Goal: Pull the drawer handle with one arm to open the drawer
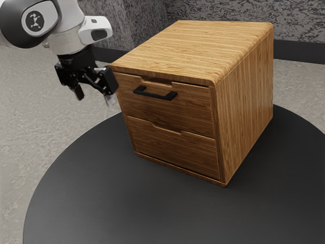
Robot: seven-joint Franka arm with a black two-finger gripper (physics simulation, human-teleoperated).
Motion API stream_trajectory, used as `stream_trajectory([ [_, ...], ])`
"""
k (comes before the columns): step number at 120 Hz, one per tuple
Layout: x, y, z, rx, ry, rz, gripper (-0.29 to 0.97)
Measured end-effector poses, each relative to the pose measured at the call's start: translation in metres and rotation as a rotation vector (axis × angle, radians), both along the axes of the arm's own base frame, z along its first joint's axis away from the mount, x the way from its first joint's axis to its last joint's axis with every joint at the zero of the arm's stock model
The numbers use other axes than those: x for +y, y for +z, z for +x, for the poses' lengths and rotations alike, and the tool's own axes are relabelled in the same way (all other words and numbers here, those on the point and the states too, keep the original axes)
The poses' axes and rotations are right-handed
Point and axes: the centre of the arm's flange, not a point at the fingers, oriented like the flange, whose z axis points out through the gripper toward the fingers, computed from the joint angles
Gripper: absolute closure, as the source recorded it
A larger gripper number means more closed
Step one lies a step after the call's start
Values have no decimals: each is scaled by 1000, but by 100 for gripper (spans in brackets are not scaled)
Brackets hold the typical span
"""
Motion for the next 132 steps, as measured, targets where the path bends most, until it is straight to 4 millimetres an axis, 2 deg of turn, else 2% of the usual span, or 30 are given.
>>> stream_trajectory([
  [11,-2,0,0,2,8,0,0],
  [32,-21,1,1,0,-8,-6,0],
  [35,-23,12,-2,-20,-9,-7,0],
  [42,-26,64,-17,-117,-6,-5,0],
  [46,-28,84,-25,-155,1,-10,0],
  [52,-33,103,-37,-191,32,-28,0],
  [58,-48,118,-51,-222,72,-77,0],
  [68,-68,128,-59,-244,176,-142,0],
  [93,-71,123,-50,-268,510,-218,0],
  [108,-88,122,-49,-284,620,-262,0],
  [114,-88,102,-57,-270,664,-273,0],
  [125,-92,25,-74,-270,710,-315,0],
  [132,-94,3,-80,-323,740,-367,0],
])
